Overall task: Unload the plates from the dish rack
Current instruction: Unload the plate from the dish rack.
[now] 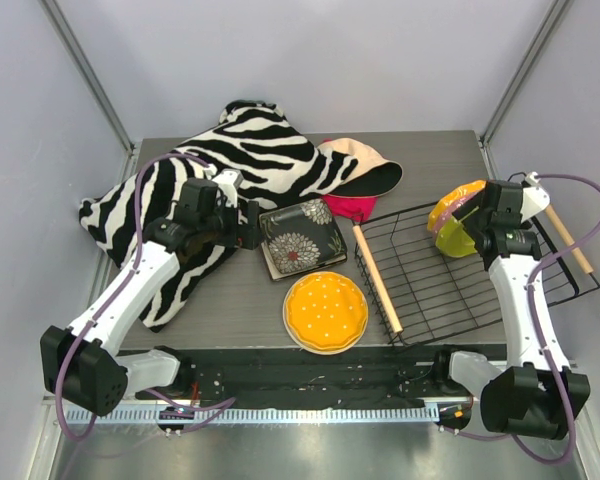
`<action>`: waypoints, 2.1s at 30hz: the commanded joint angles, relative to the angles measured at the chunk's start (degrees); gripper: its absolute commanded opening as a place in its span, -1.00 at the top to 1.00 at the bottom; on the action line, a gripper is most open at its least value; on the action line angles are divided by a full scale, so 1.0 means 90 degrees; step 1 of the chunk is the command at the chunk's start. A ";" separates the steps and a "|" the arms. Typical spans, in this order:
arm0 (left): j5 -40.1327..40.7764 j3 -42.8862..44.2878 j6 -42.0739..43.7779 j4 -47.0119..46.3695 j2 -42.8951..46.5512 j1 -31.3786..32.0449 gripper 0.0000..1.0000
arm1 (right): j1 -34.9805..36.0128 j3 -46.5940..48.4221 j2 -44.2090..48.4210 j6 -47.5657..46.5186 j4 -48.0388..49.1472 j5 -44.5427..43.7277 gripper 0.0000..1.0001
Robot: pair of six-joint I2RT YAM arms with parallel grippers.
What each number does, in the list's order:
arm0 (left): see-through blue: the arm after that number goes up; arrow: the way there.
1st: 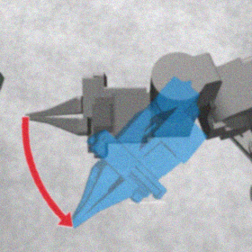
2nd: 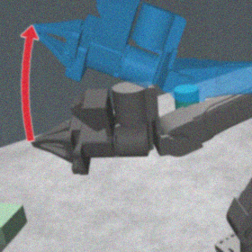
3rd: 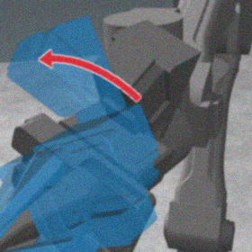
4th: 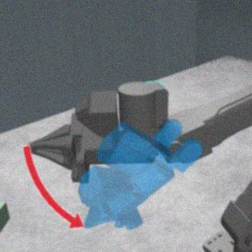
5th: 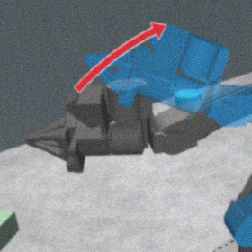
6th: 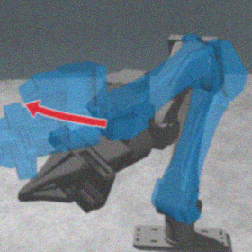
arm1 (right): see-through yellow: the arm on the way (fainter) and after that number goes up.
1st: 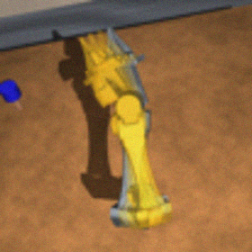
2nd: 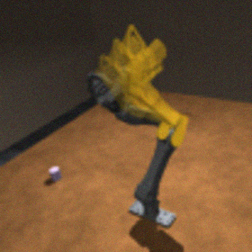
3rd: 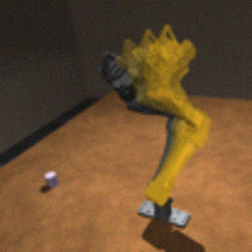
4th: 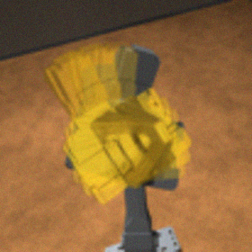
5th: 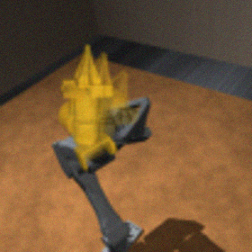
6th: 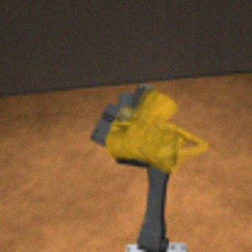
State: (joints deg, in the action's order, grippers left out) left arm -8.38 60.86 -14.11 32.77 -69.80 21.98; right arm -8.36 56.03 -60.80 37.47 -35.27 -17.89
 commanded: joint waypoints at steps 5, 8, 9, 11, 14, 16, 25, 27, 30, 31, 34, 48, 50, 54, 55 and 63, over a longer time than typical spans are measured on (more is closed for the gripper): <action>-0.0632 -0.0112 -0.0337 -0.0517 -0.0028 -0.0020 -0.99 | 0.0694 0.0327 -0.0490 0.0172 0.0587 -0.0443 -0.54; -0.0524 -0.0092 -0.0278 -0.0448 0.0011 -0.0020 -1.00 | 0.0792 0.0385 -0.0735 0.0250 0.0492 -0.0941 -0.54; -0.0504 -0.0112 -0.0268 -0.0439 0.0002 -0.0020 -0.99 | 0.0792 0.0395 -0.0784 0.0260 0.0452 -0.1019 -0.54; -0.0475 -0.0112 -0.0239 -0.0419 0.0021 -0.0010 -0.99 | 0.0792 0.0367 -0.0804 0.0280 0.0384 -0.1195 -0.54; -0.0485 -0.0092 -0.0220 -0.0409 0.0002 -0.0020 -0.99 | 0.0792 0.0250 -0.0784 0.0289 0.0315 -0.1430 -0.53; -0.0494 -0.0083 -0.0200 -0.0380 0.0011 -0.0020 -0.99 | 0.0792 0.0220 -0.0755 0.0319 0.0218 -0.1469 -0.54; -0.0514 -0.0073 -0.0132 -0.0331 0.0070 -0.0020 -0.99 | 0.0802 0.0054 -0.0501 0.0328 -0.0270 -0.1811 -0.53; -0.0514 -0.0083 -0.0112 -0.0302 0.0099 -0.0020 -0.99 | 0.0802 0.0063 -0.0511 0.0319 -0.0436 -0.1840 -0.53; -0.0494 -0.0083 -0.0093 -0.0292 0.0119 -0.0020 -0.99 | 0.0802 -0.0004 -0.0307 0.0299 -0.0681 -0.2016 -0.53; -0.0504 -0.0083 -0.0093 -0.0292 0.0129 -0.0020 -0.99 | 0.0802 -0.0131 -0.0238 0.0299 -0.0691 -0.2006 -0.53; -0.0543 -0.0063 -0.0092 -0.0272 0.0138 -0.0020 -0.99 | 0.0802 -0.0365 -0.0081 0.0377 -0.0642 -0.1987 -0.53; -0.0426 -0.0073 0.0005 -0.0204 0.0236 -0.0010 -0.99 | 0.0763 -0.0620 -0.0676 0.0484 -0.0203 -0.2133 -0.46; -0.0407 -0.0063 0.0025 -0.0194 0.0217 -0.0010 -0.99 | 0.0744 -0.0717 -0.0745 0.0504 -0.0125 -0.2192 -0.46; -0.0407 -0.0053 0.0025 -0.0185 0.0216 0.0000 -0.99 | 0.0617 -0.0825 -0.0852 0.0514 0.0061 -0.2250 -0.42; -0.0407 -0.0053 0.0034 -0.0175 0.0217 0.0009 -1.00 | 0.0607 -0.0835 -0.0872 0.0514 0.0129 -0.2309 -0.38; -0.0348 -0.0053 0.0054 -0.0155 0.0246 0.0038 -0.99 | 0.0607 -0.0845 -0.0921 0.0387 0.0607 -0.2836 0.10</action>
State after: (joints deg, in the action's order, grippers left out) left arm -11.99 59.64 -14.50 31.59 -69.25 22.00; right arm -1.23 49.78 -68.42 42.44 -28.60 -33.74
